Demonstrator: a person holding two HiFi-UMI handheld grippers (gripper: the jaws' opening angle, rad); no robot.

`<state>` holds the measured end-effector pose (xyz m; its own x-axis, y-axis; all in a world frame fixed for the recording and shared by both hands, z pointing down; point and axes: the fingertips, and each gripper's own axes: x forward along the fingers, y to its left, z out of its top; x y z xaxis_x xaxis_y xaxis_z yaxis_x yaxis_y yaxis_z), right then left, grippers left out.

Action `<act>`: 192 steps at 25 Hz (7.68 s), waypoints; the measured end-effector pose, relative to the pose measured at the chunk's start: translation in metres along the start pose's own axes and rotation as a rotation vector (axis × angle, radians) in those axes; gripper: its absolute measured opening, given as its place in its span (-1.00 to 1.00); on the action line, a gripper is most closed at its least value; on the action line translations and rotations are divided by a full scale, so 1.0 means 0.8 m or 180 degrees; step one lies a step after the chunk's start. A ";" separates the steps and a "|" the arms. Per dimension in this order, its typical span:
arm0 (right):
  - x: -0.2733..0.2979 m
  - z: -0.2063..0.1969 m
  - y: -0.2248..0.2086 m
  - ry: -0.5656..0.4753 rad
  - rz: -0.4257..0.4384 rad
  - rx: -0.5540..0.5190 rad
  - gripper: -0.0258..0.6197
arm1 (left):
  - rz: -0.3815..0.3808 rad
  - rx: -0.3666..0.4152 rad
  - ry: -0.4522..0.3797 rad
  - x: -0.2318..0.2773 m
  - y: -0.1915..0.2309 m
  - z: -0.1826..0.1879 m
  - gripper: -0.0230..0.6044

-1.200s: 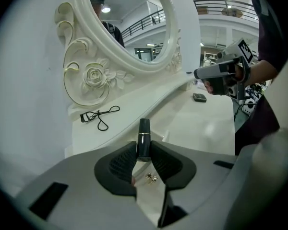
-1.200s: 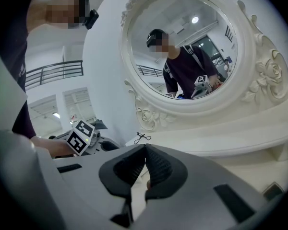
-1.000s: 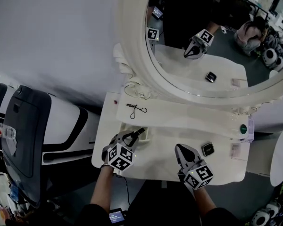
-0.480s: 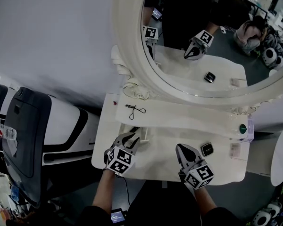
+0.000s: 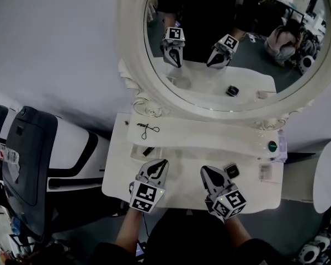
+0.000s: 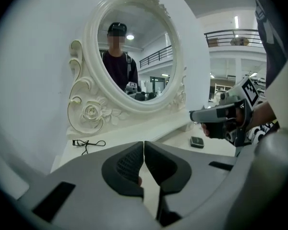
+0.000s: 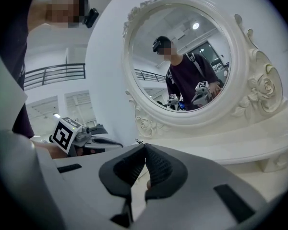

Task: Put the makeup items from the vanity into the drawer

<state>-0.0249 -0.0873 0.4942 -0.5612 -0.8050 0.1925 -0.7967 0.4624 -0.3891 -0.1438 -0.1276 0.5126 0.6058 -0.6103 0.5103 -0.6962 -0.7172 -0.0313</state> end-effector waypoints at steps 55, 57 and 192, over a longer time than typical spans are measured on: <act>-0.137 -0.080 -0.188 0.0832 -0.0875 -0.0217 -0.22 | -0.0494 -0.0488 -0.0185 0.105 -0.201 0.040 -0.88; -0.134 -0.084 -0.193 0.0912 -0.0891 -0.0300 -0.19 | -0.0476 -0.0499 -0.0162 0.107 -0.198 0.037 -0.88; 0.149 -0.051 0.146 0.0834 0.0449 -0.1514 0.08 | 0.1173 -0.1328 -0.0629 -0.149 0.090 -0.083 -0.88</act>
<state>-0.1939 -0.1144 0.5082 -0.6583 -0.6319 0.4090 -0.6892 0.7245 0.0101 -0.2917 -0.0841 0.5065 0.3277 -0.8740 0.3588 -0.9427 -0.2774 0.1851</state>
